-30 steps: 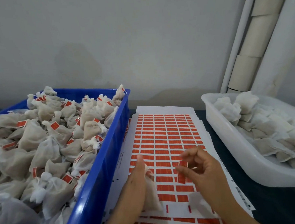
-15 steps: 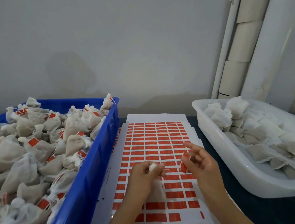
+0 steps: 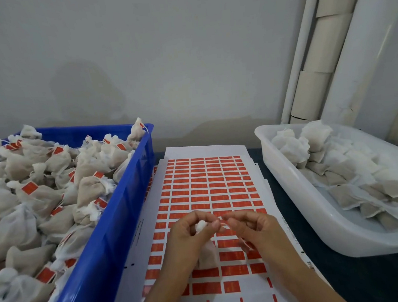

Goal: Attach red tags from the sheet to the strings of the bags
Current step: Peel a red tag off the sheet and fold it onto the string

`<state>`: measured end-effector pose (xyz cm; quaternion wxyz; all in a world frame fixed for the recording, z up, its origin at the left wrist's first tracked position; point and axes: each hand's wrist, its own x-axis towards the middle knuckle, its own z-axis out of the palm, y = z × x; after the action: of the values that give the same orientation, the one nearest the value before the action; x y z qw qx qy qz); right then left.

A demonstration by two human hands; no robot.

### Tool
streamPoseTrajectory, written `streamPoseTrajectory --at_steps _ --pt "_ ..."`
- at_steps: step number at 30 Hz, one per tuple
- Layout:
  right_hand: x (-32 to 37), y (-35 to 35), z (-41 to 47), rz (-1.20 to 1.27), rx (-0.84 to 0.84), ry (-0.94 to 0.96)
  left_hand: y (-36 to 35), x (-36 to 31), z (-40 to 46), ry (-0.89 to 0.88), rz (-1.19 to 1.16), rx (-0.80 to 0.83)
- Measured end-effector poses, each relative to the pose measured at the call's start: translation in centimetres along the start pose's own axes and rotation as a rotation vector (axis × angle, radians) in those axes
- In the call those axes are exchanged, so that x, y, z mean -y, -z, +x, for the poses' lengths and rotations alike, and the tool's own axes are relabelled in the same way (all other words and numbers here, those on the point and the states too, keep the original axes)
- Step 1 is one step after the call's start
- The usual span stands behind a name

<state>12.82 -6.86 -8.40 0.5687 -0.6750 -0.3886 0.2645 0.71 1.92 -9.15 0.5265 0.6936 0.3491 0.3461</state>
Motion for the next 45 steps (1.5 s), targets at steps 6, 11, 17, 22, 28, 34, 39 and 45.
streamPoseTrajectory --at_steps 6,11,17,22,28,34,39,45 --pt "-0.3 0.3 0.1 -0.142 0.058 0.103 0.1 0.2 0.0 -0.042 0.033 0.026" --pt "-0.6 0.8 0.1 -0.437 -0.061 0.303 0.1 0.4 -0.1 -0.003 0.134 0.074" --pt "-0.4 1.2 0.2 -0.605 -0.043 0.413 -0.1 0.6 -0.1 0.084 0.097 0.085" --pt "0.5 1.3 -0.1 -0.354 -0.192 0.253 0.3 0.5 0.1 0.138 -0.014 -0.019" --pt "1.7 1.2 -0.7 -0.120 -0.199 0.255 0.2 0.4 -0.1 0.107 0.002 -0.066" --pt "2.2 0.8 -1.2 -0.158 -0.093 0.317 -0.1 0.3 -0.3 0.075 0.082 0.036" --pt "1.7 0.5 -1.1 -0.269 -0.060 0.353 0.0 0.1 -0.4 0.037 0.111 0.134" --pt "0.8 0.1 -1.0 -0.384 -0.011 0.363 0.1 0.1 -0.5 0.002 0.117 0.168"
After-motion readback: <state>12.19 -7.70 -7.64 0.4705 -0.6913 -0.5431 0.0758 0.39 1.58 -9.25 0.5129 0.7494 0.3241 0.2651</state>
